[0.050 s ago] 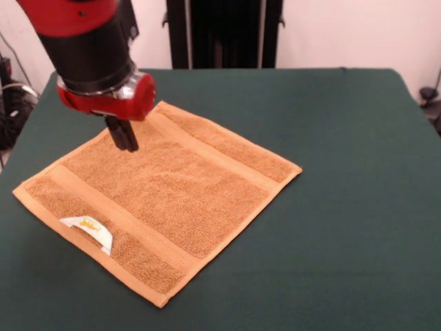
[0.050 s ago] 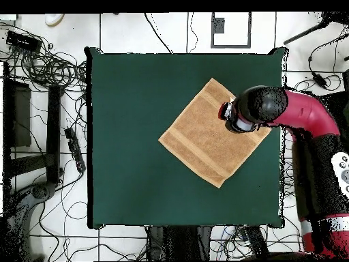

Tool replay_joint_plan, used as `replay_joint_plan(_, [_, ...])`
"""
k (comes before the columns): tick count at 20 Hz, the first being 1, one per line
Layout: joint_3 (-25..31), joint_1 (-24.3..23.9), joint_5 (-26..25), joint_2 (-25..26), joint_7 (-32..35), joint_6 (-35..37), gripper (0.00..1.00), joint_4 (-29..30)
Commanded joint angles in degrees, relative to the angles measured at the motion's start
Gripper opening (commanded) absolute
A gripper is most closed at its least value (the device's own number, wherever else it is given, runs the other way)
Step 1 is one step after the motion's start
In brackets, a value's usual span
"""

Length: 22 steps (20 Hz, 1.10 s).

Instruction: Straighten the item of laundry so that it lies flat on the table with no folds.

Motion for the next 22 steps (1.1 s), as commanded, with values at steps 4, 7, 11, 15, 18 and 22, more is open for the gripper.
replay_joint_plan(4, [-3.85,5.37,-1.93,7.14,4.13,-5.54,0.0,6.37])
replay_joint_plan(7, [-5.27,5.79,-2.29,7.42,3.39,-5.31,0.0,7.13])
replay_joint_plan(11, [-7.27,6.56,-2.3,7.97,3.19,-4.05,0.0,7.8])
replay_joint_plan(15, [-10.29,8.15,-4.4,8.66,1.04,0.44,0.0,6.57])
replay_joint_plan(18, [-12.37,8.67,-5.17,8.31,-0.6,3.34,0.0,7.47])
replay_joint_plan(22, [-13.74,8.59,-6.16,6.98,-3.26,4.36,0.0,9.31])
